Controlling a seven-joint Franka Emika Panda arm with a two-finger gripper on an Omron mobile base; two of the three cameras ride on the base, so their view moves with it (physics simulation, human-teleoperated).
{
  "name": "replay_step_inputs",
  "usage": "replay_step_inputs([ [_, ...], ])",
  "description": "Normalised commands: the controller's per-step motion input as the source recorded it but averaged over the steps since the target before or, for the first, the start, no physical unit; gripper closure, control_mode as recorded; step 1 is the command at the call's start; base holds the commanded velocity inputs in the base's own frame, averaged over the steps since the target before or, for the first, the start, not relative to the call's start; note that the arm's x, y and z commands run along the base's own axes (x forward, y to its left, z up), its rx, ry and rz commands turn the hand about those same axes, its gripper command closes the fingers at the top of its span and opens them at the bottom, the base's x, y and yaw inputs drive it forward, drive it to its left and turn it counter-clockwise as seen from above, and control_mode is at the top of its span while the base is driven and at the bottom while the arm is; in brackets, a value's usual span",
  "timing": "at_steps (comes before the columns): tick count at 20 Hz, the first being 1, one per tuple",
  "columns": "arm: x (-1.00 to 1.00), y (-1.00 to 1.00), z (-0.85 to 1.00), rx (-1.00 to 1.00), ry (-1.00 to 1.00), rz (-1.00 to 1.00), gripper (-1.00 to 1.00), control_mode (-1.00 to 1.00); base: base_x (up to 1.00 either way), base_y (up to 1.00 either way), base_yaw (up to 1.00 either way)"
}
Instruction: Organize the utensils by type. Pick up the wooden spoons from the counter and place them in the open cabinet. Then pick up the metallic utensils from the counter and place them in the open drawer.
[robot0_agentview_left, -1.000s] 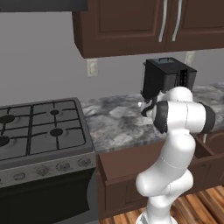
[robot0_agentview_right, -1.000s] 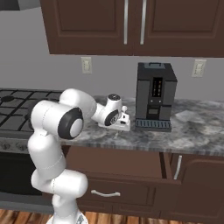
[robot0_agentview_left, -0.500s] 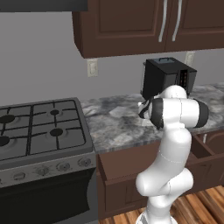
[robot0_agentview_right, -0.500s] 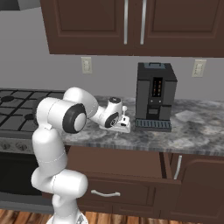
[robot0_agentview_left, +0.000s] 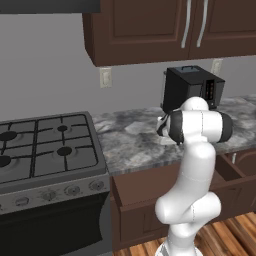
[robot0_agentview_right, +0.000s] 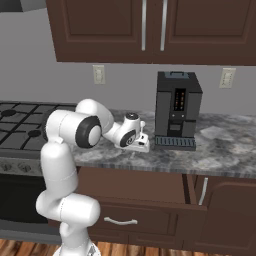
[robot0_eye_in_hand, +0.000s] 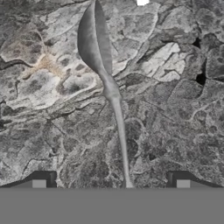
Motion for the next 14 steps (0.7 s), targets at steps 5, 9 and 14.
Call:
replay_step_inputs([
  [5, 0.23, 0.0, 0.0, 0.0, 0.0, 0.0, -1.0, -1.0, 0.0, 0.0, 0.0],
  [9, 0.25, 0.0, -0.02, 0.0, 0.0, 0.0, -1.0, -1.0, 0.0, 0.0, 0.0],
  [14, 0.13, 0.0, -0.27, -0.01, 0.0, 0.0, -1.0, -1.0, 0.0, 0.0, 0.0],
])
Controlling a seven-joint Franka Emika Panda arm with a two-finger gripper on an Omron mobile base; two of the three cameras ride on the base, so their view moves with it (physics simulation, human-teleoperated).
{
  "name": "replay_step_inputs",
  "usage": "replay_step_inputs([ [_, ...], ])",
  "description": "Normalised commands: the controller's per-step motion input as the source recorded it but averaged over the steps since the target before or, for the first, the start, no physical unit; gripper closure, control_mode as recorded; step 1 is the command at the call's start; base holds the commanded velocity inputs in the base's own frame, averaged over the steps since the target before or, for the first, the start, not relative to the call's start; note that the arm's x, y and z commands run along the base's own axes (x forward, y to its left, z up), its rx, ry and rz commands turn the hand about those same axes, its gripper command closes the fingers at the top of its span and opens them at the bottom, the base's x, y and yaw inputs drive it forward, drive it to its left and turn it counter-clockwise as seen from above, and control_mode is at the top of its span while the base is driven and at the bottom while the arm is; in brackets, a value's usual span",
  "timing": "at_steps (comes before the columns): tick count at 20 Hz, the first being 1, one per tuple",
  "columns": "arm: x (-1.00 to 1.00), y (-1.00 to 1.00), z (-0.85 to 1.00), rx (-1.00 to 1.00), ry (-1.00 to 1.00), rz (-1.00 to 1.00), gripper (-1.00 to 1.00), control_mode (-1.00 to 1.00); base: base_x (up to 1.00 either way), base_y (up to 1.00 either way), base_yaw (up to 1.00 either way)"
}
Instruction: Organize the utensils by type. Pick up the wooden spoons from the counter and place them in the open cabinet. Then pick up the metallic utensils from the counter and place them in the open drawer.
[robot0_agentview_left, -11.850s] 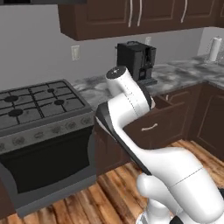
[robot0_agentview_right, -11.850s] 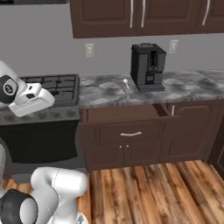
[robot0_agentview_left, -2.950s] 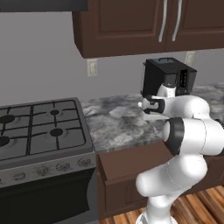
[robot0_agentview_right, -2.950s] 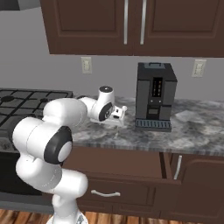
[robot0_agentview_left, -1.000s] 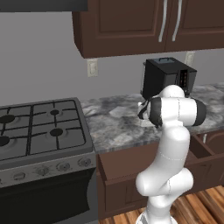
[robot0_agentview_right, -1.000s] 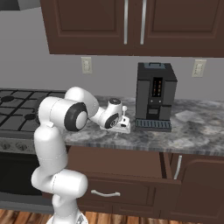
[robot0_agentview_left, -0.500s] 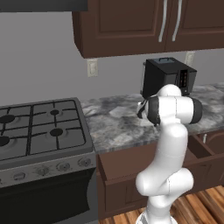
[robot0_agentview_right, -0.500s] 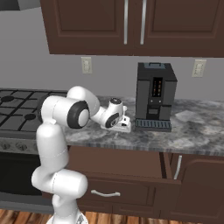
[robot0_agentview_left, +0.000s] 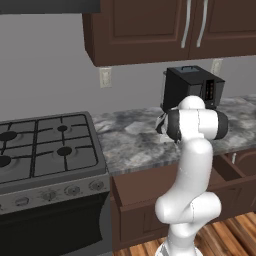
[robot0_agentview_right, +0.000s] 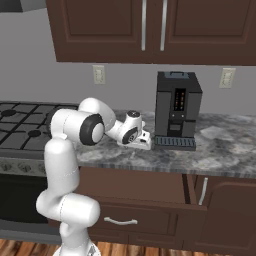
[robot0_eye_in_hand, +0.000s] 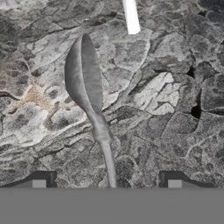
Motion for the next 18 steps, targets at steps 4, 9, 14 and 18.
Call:
replay_step_inputs([
  [4, 0.04, 0.0, -0.41, -0.01, 0.0, 0.0, -1.0, -1.0, 0.0, 0.0, 0.0],
  [9, 0.05, 0.0, -0.26, 0.0, 0.0, 0.0, -1.0, -1.0, 0.0, 0.0, 0.0],
  [14, 0.0, 0.03, -0.35, -0.02, 0.0, 0.0, 1.0, -1.0, 0.0, 0.0, 0.0],
  [18, 0.0, 0.02, -0.39, -0.02, 0.0, 0.0, 1.0, -1.0, 0.0, 0.0, 0.0],
])
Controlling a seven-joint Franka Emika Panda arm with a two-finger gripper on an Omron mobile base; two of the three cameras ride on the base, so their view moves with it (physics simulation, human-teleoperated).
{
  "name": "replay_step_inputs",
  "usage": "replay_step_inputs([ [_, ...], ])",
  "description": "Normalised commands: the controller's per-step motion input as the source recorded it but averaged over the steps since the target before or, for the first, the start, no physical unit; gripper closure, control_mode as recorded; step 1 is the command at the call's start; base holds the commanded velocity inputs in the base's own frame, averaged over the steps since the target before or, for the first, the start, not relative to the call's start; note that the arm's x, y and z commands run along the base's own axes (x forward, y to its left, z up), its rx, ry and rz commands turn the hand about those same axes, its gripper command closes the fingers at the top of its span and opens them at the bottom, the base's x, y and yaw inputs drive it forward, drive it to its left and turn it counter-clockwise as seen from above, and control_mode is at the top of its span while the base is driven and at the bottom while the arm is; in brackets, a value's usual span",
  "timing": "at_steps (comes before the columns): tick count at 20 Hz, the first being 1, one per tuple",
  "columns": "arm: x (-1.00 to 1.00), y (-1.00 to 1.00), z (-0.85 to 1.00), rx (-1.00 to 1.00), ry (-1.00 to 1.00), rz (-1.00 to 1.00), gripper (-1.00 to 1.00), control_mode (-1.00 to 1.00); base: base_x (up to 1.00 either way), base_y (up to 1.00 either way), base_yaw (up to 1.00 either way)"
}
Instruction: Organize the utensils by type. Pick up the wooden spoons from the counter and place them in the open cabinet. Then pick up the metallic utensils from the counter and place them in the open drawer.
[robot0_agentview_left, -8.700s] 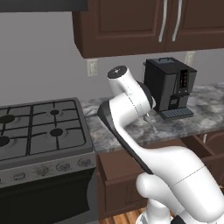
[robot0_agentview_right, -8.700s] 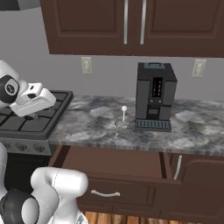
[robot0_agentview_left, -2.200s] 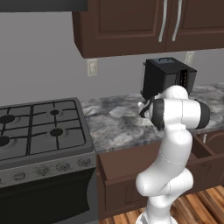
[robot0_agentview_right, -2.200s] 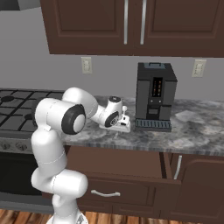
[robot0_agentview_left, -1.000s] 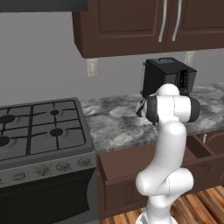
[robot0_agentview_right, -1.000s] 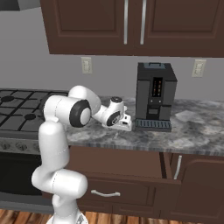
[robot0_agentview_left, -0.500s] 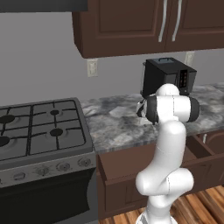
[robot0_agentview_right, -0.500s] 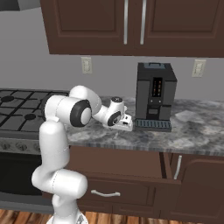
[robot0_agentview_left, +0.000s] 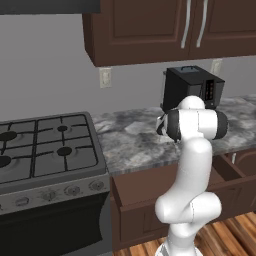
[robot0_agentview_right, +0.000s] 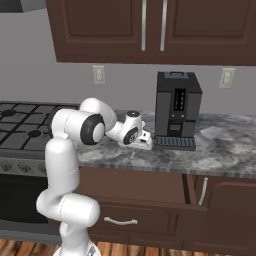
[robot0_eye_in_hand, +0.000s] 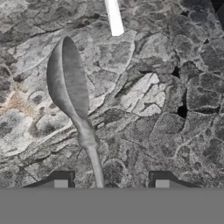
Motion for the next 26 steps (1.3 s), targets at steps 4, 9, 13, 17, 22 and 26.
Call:
replay_step_inputs([
  [4, -0.01, 0.12, -0.39, 0.0, 0.01, 0.0, 1.0, -1.0, 0.0, 0.0, 0.0],
  [9, -0.07, 0.09, -0.27, 0.0, 0.01, 0.0, 1.0, -1.0, 0.0, 0.0, 0.0],
  [13, -0.24, 0.05, -0.03, 0.0, 0.0, 0.0, 1.0, -1.0, 0.0, 0.0, 0.0],
  [17, -0.38, 0.18, 0.0, 0.0, 0.0, 0.0, 1.0, -1.0, 0.0, 0.0, 0.0],
  [22, -0.19, 0.35, 0.13, 0.0, 0.0, 0.0, 1.0, -1.0, 0.0, 0.0, 0.0],
  [26, -0.26, 0.48, 0.18, 0.0, 0.0, 0.0, 1.0, -1.0, 0.0, 0.0, 0.0],
])
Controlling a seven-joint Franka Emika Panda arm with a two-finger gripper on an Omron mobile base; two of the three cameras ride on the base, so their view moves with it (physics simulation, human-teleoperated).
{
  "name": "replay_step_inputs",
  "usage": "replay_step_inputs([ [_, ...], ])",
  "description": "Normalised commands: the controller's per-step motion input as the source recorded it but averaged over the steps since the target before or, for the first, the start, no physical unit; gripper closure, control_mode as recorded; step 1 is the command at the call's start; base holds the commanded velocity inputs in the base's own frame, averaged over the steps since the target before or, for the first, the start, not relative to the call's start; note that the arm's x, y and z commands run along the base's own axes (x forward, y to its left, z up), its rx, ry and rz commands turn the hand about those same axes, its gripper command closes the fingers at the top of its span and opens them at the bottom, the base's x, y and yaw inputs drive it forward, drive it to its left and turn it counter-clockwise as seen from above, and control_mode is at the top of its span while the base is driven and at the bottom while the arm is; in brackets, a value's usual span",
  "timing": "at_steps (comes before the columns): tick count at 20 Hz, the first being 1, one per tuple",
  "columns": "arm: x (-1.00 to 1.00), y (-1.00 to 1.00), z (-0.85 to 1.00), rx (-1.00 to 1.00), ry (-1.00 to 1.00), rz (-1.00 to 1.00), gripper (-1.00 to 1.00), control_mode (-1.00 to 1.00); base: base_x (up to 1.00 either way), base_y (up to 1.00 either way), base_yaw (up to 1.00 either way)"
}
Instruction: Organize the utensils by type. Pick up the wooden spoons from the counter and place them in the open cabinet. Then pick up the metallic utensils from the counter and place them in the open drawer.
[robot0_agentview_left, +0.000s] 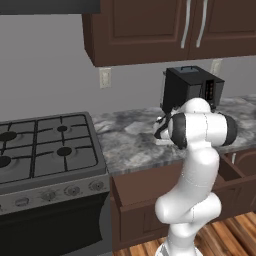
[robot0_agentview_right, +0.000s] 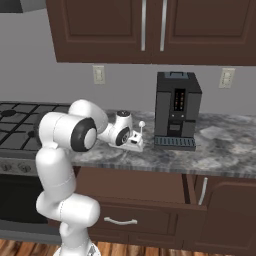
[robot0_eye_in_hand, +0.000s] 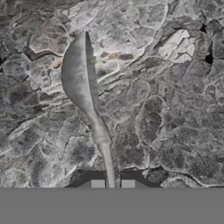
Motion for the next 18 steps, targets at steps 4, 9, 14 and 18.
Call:
replay_step_inputs([
  [4, -0.67, 0.14, 0.09, 0.0, 0.0, -0.1, 1.0, -1.0, 0.0, 0.0, 0.0],
  [9, -0.49, 0.14, 0.04, 0.0, 0.0, -0.23, 1.0, -1.0, 0.0, 0.0, 0.0],
  [14, -0.37, 0.1, 0.14, 0.0, 0.0, -0.3, 1.0, -1.0, 0.0, 0.0, 0.0],
  [18, -0.83, -0.02, 0.09, 0.0, 0.0, -0.27, 1.0, -1.0, 0.0, 0.0, 0.0],
])
